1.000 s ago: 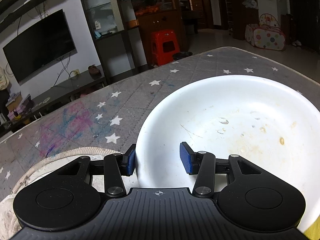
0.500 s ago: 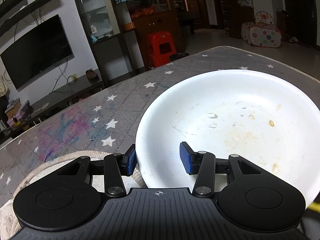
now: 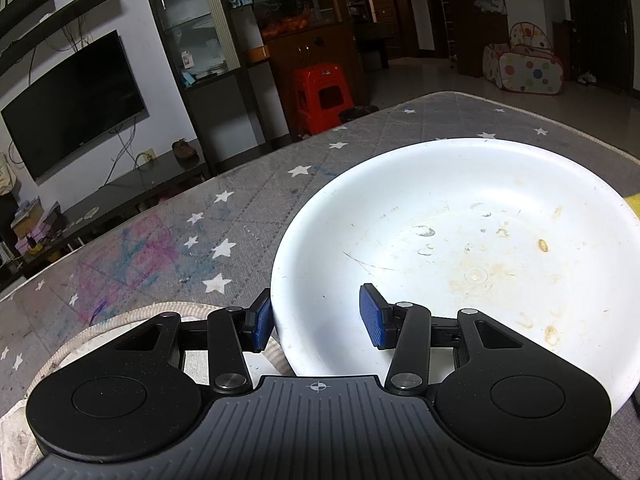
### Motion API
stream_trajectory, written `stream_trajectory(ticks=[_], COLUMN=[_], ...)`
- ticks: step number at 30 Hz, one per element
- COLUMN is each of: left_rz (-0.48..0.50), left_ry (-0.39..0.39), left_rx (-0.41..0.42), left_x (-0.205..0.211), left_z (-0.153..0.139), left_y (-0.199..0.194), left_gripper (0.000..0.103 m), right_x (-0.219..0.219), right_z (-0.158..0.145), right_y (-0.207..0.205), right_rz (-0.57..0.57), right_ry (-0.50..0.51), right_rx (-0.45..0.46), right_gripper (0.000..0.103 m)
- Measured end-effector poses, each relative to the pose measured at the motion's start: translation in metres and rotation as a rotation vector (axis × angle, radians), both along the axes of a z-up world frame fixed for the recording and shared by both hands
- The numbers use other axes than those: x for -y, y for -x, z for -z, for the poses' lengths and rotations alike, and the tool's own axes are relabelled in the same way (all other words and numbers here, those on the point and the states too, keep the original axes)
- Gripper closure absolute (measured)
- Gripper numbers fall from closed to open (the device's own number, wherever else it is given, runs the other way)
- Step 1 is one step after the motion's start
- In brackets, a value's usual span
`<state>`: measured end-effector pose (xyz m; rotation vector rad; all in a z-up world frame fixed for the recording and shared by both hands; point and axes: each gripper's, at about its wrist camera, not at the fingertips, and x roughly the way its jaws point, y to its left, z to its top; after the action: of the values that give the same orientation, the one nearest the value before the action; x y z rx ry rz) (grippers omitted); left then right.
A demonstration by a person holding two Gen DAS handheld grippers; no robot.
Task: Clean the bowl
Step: 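Rub the yellow cloth along the bowl's outer rim with the right tool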
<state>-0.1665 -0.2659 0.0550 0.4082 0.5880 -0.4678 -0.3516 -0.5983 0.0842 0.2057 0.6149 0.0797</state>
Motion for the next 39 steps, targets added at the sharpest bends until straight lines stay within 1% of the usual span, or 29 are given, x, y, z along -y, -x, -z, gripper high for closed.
stream_trajectory(ticks=[3,8,10,13,15,17,18,19,21,22,25,26,29,32,35,39], left_rz=[0.000,-0.002,-0.002,-0.001,0.000,0.000,-0.001,-0.001,-0.002,-0.002,-0.002,-0.001,-0.002,-0.002,-0.002,-0.002], left_ry=[0.000,-0.001,-0.001,-0.001,-0.001,-0.001,-0.002,-0.003,-0.003,-0.002,-0.002,-0.002,0.000,0.001,0.002,0.002], left_rx=[0.000,0.002,0.002,0.003,0.003,0.002,0.003,0.003,0.003,0.003,0.003,0.003,0.001,0.000,0.000,0.000], left_x=[0.000,0.001,0.001,0.000,-0.001,-0.001,0.000,0.001,0.001,0.001,0.001,0.000,0.001,0.001,0.001,0.000], left_z=[-0.001,-0.006,-0.006,-0.005,-0.005,-0.005,-0.004,-0.004,-0.004,-0.004,-0.004,-0.004,-0.005,-0.004,-0.004,-0.004], left_y=[0.000,0.000,-0.001,0.000,0.000,0.000,0.000,0.000,0.000,0.000,0.000,0.000,0.000,0.001,0.000,0.000], left_gripper=[0.056,0.056,0.056,0.056,0.056,0.056,0.056,0.056,0.056,0.056,0.056,0.056,0.056,0.056,0.056,0.056], right_x=[0.009,0.023,0.027,0.032,0.034,0.037,0.039,0.040,0.038,0.037,0.040,0.042,0.042,0.040,0.039,0.039], right_z=[0.002,0.003,0.003,0.002,0.002,0.004,0.004,0.005,0.001,-0.002,-0.007,-0.008,-0.005,-0.005,-0.009,-0.015], right_y=[0.001,0.010,0.013,0.015,0.016,0.017,0.017,0.018,0.020,0.022,0.024,0.024,0.022,0.021,0.023,0.027], right_rz=[0.024,0.069,0.090,0.118,0.130,0.143,0.149,0.156,0.166,0.173,0.177,0.180,0.197,0.197,0.219,0.227], right_ry=[-0.064,-0.131,-0.158,-0.184,-0.210,-0.250,-0.269,-0.286,-0.249,-0.229,-0.243,-0.251,-0.229,-0.198,-0.163,-0.136], right_rx=[-0.005,-0.001,0.001,0.008,0.009,0.007,0.006,0.005,0.011,0.019,0.019,0.014,-0.044,-0.052,-0.056,-0.041], right_gripper=[0.081,0.079,0.075,0.071,0.071,0.067,0.062,0.060,0.059,0.058,0.050,0.050,0.050,0.049,0.048,0.042])
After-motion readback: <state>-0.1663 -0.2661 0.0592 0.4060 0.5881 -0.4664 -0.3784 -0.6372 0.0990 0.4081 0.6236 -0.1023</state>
